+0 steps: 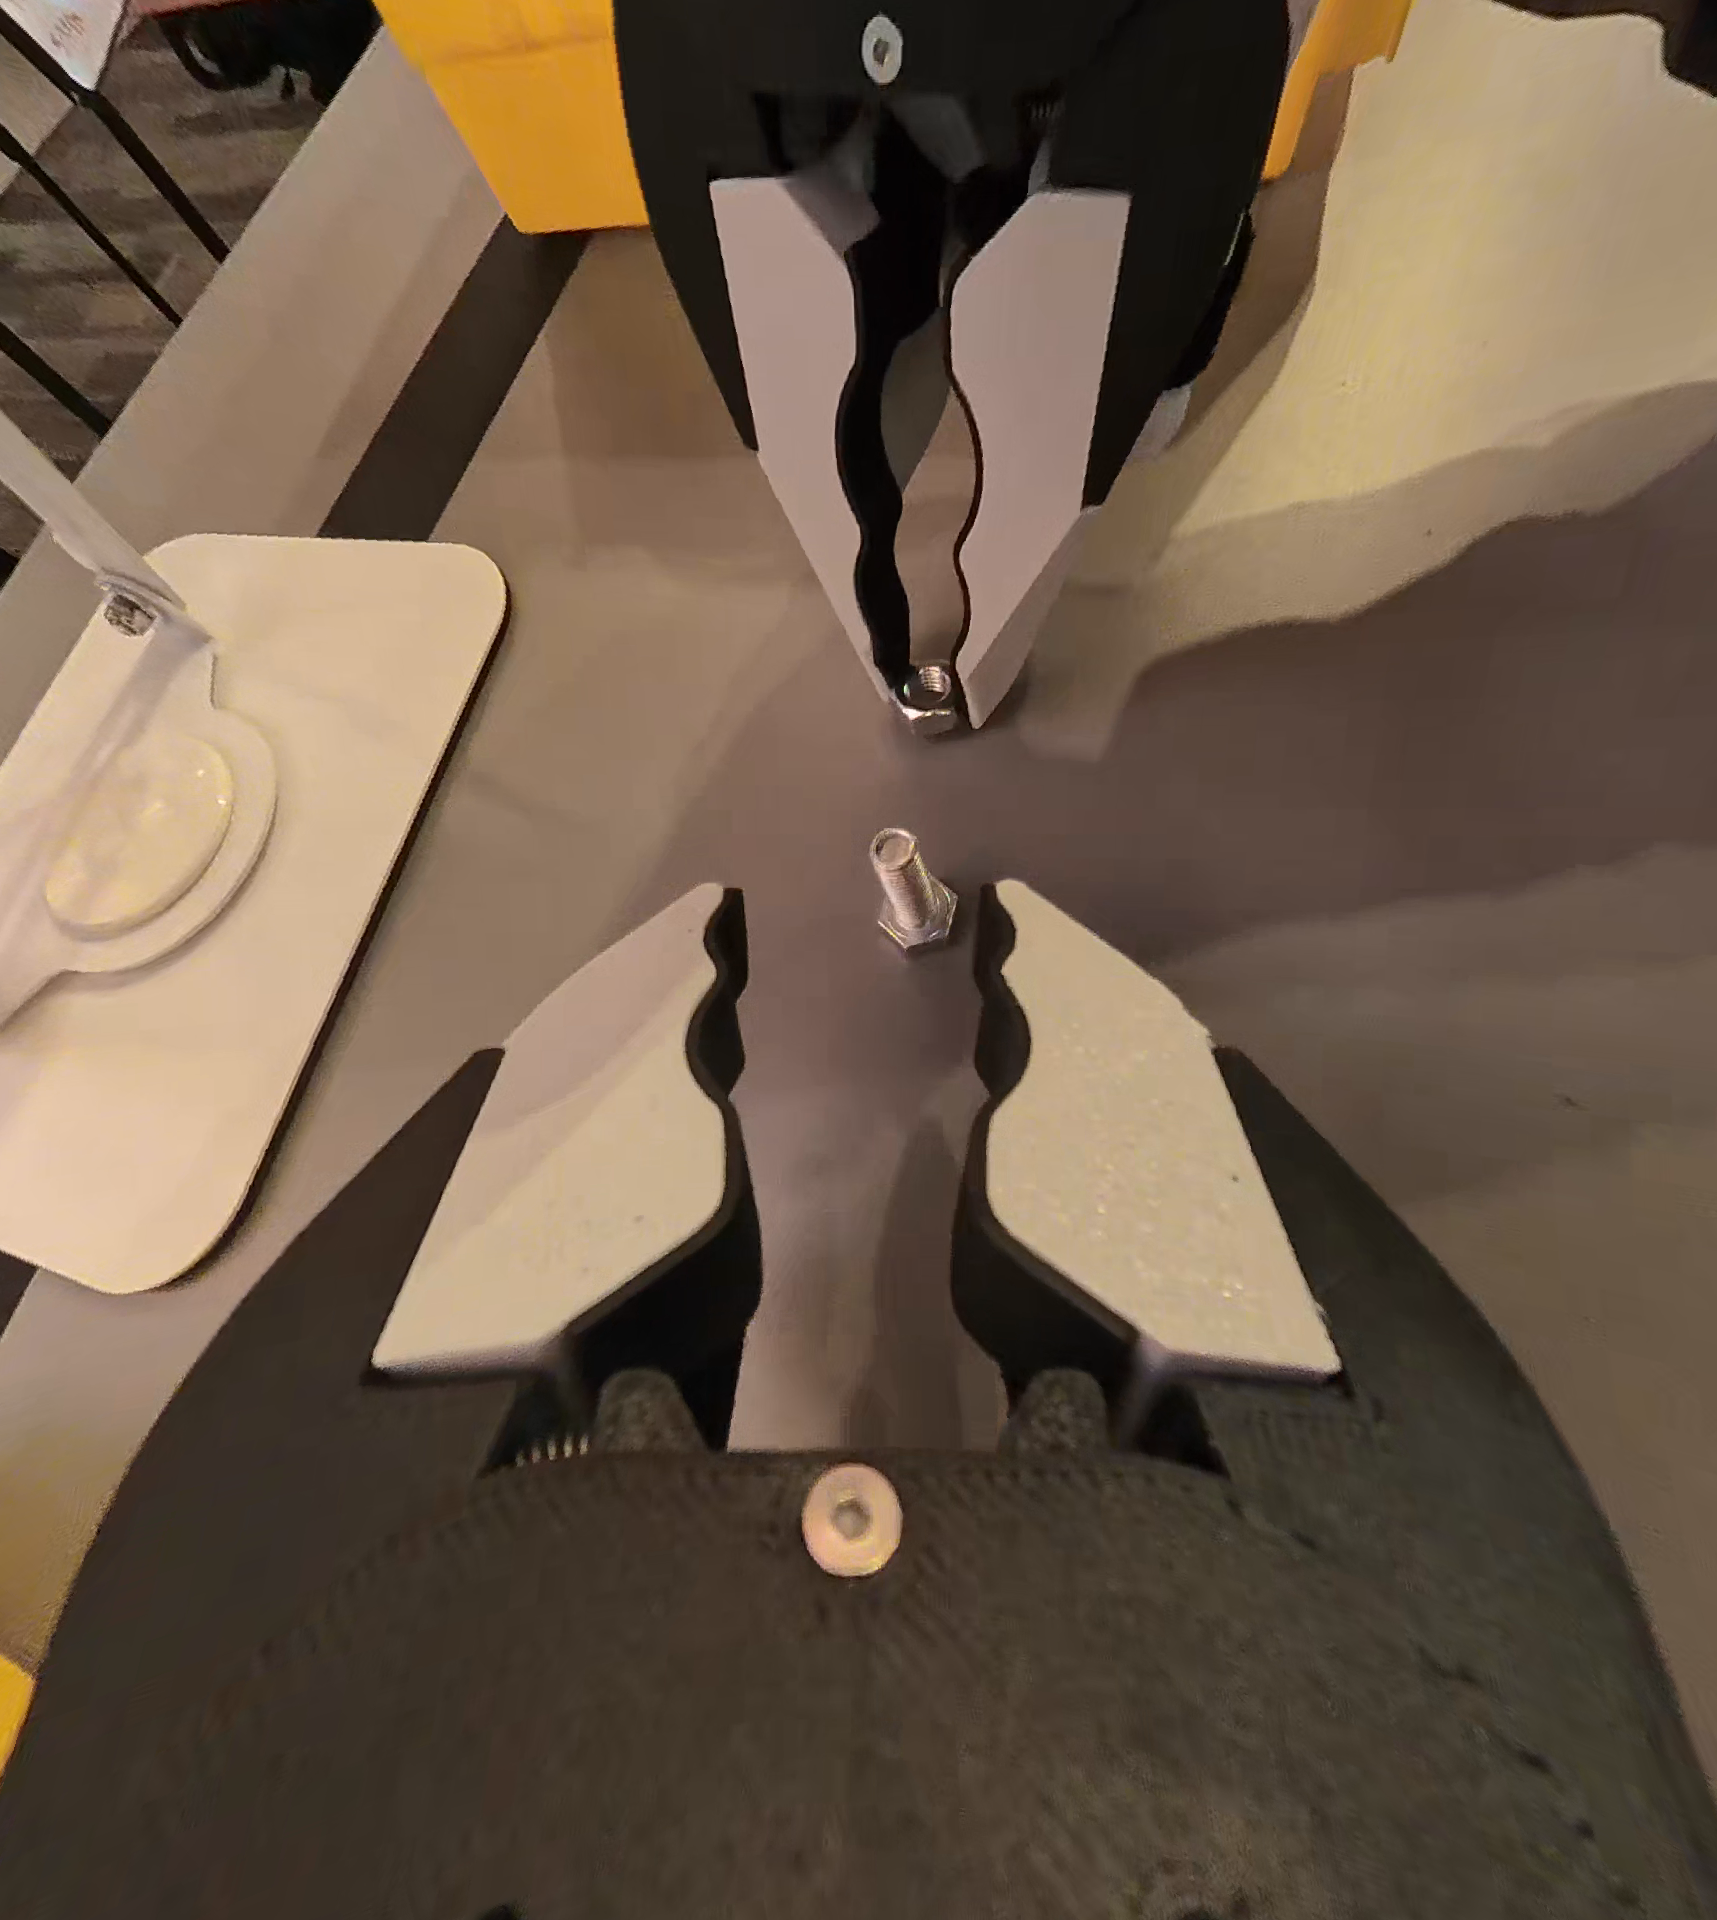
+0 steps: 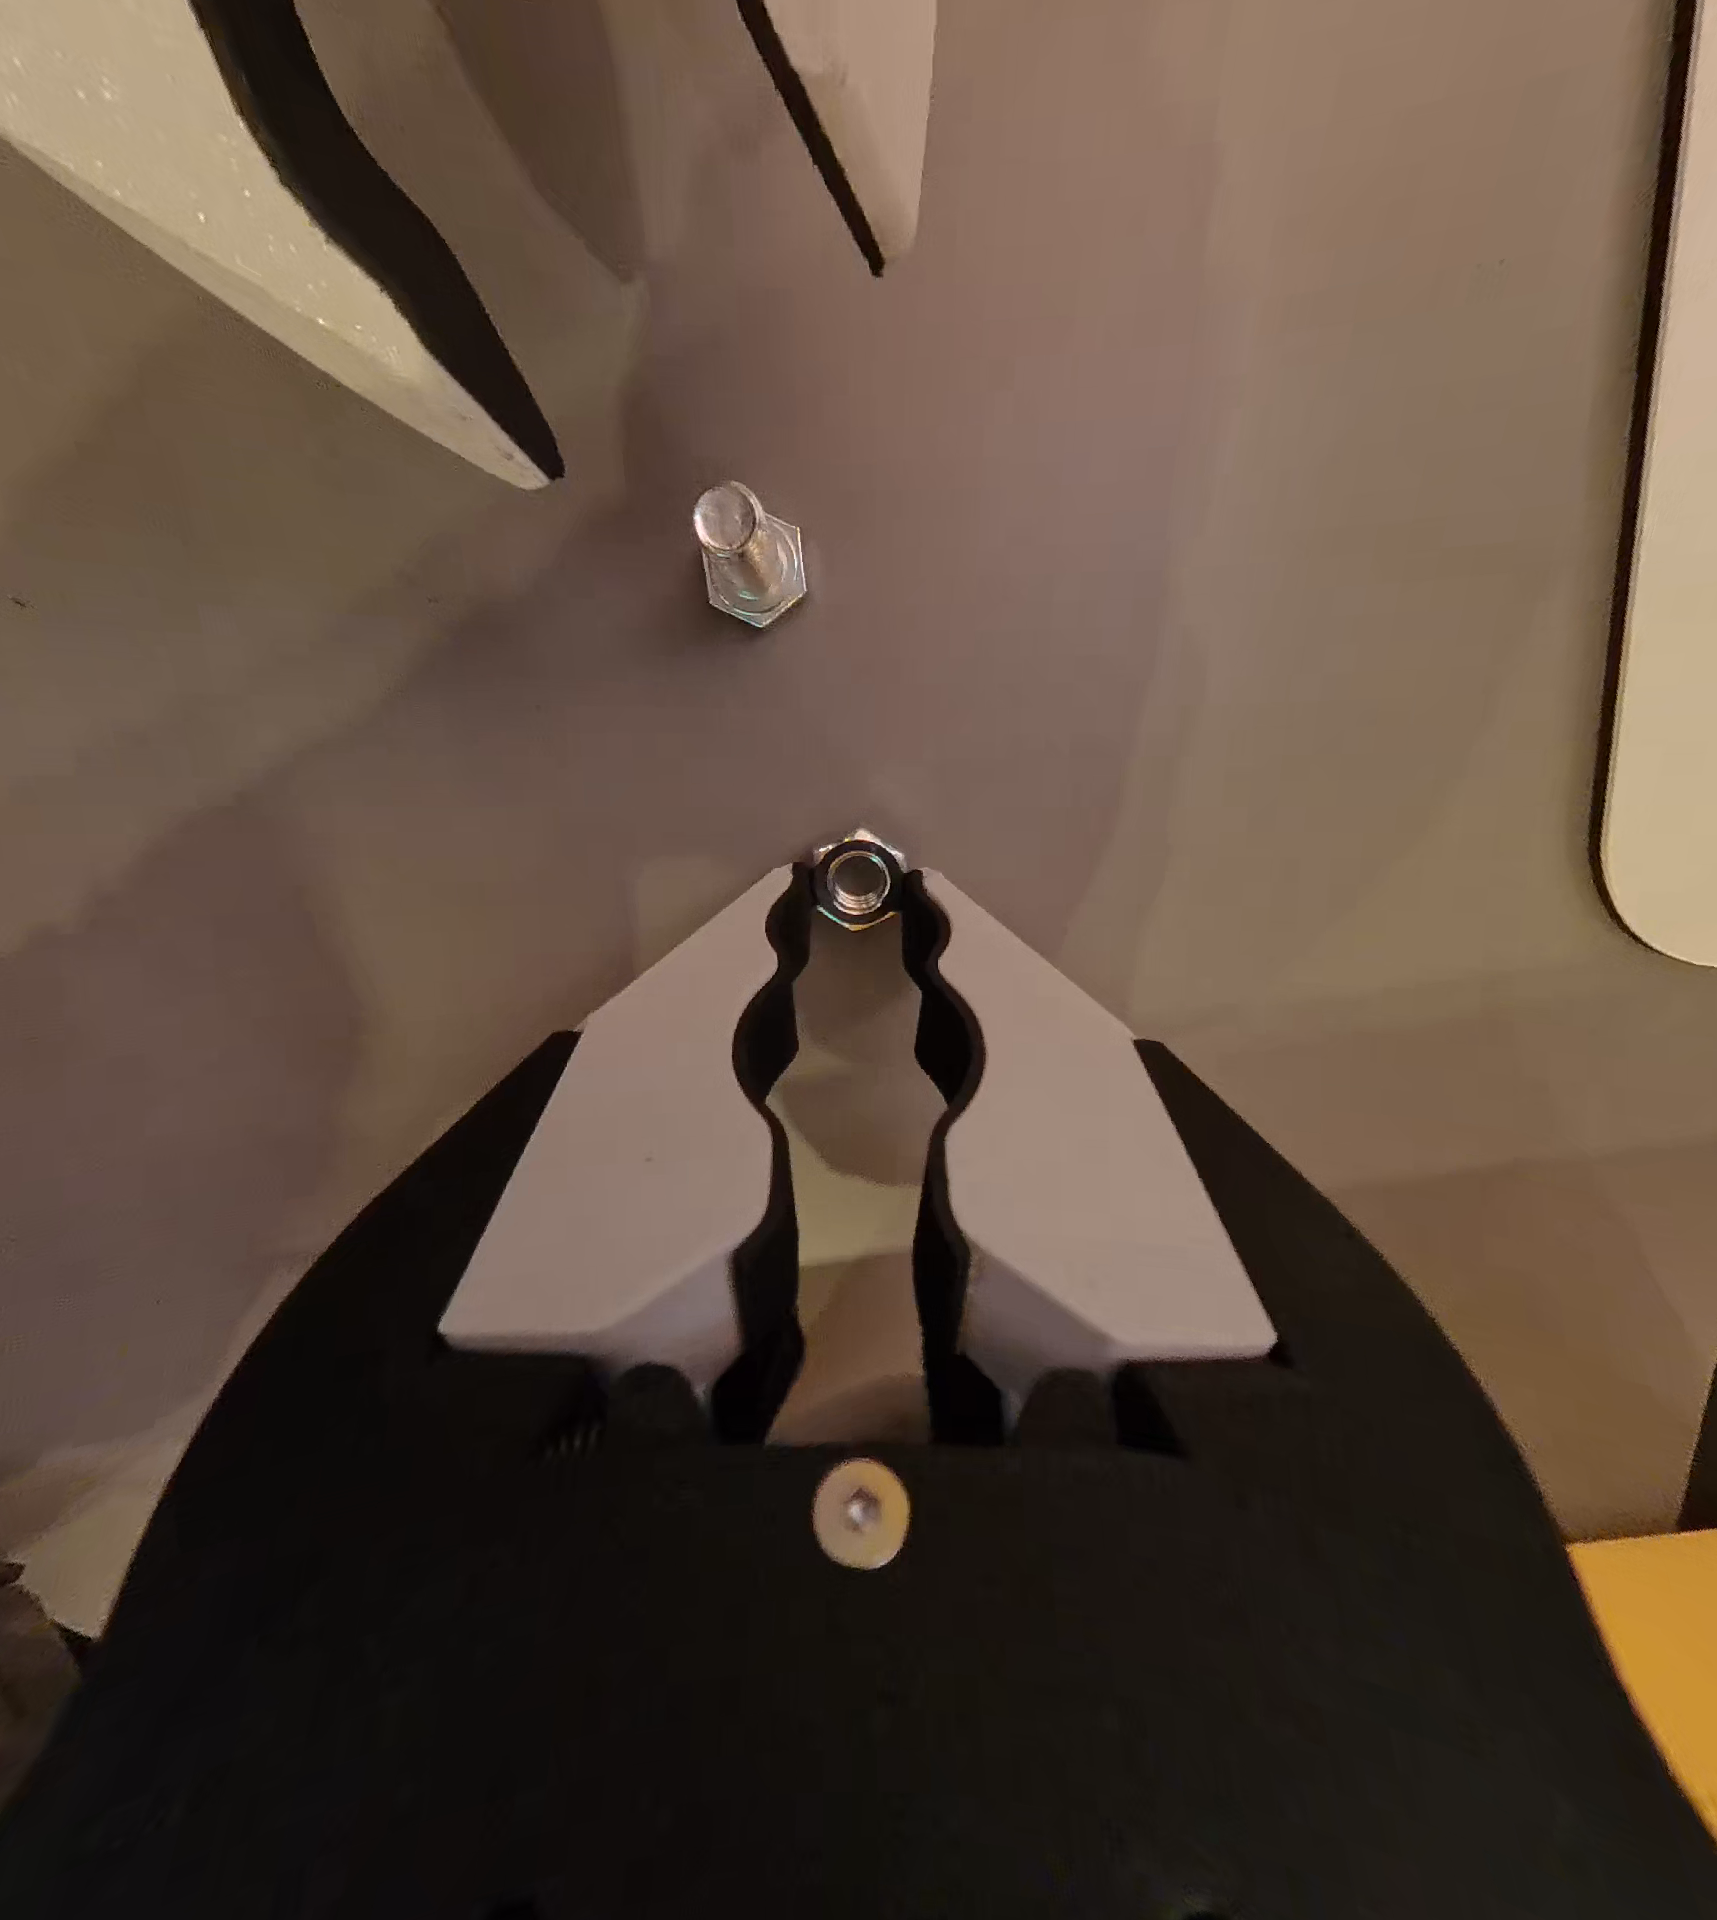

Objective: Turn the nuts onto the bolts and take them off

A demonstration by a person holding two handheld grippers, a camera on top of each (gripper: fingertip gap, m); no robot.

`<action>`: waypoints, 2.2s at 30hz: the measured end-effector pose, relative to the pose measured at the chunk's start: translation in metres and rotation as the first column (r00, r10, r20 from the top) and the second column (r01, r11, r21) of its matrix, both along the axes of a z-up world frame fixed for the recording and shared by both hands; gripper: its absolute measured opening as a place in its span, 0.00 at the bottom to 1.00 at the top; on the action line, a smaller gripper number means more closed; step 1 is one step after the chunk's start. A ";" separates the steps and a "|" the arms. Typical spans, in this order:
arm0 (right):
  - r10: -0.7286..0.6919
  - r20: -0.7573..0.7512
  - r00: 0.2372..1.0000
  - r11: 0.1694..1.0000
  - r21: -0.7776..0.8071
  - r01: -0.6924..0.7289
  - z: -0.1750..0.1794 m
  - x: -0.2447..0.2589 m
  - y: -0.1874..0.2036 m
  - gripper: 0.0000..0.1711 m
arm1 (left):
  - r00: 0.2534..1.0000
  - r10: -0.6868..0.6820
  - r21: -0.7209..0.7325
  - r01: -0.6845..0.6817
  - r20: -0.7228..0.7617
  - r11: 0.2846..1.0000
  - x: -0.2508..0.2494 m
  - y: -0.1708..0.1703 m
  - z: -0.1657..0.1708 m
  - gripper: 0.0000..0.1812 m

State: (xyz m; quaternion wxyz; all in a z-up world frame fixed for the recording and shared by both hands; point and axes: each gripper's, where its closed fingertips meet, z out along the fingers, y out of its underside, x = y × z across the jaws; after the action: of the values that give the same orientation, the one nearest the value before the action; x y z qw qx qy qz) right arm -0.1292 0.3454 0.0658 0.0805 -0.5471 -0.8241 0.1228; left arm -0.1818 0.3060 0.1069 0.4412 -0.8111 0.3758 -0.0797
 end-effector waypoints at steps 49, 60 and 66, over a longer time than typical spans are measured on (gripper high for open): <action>0.127 -0.358 0.925 0.981 -0.090 -0.169 0.037 -0.050 -0.038 0.05 | 0.997 0.027 -0.010 -0.026 0.077 1.000 -0.011 -0.001 0.005 0.27; 0.153 -0.587 0.795 0.927 -0.192 -0.321 0.126 -0.034 -0.073 0.05 | 0.923 -0.169 0.132 0.130 0.347 0.983 0.038 -0.015 0.048 0.30; 0.208 -0.567 0.797 0.937 -0.119 -0.329 0.141 -0.028 -0.085 0.04 | 0.901 -0.213 0.262 0.116 0.377 0.958 0.045 -0.017 0.073 0.17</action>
State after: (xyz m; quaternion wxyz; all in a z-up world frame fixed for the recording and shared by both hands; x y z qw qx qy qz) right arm -0.1572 0.2600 0.2064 0.2349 -0.3715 -0.8183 0.3703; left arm -0.1364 0.2888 0.1796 0.5927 -0.6849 0.3516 -0.2368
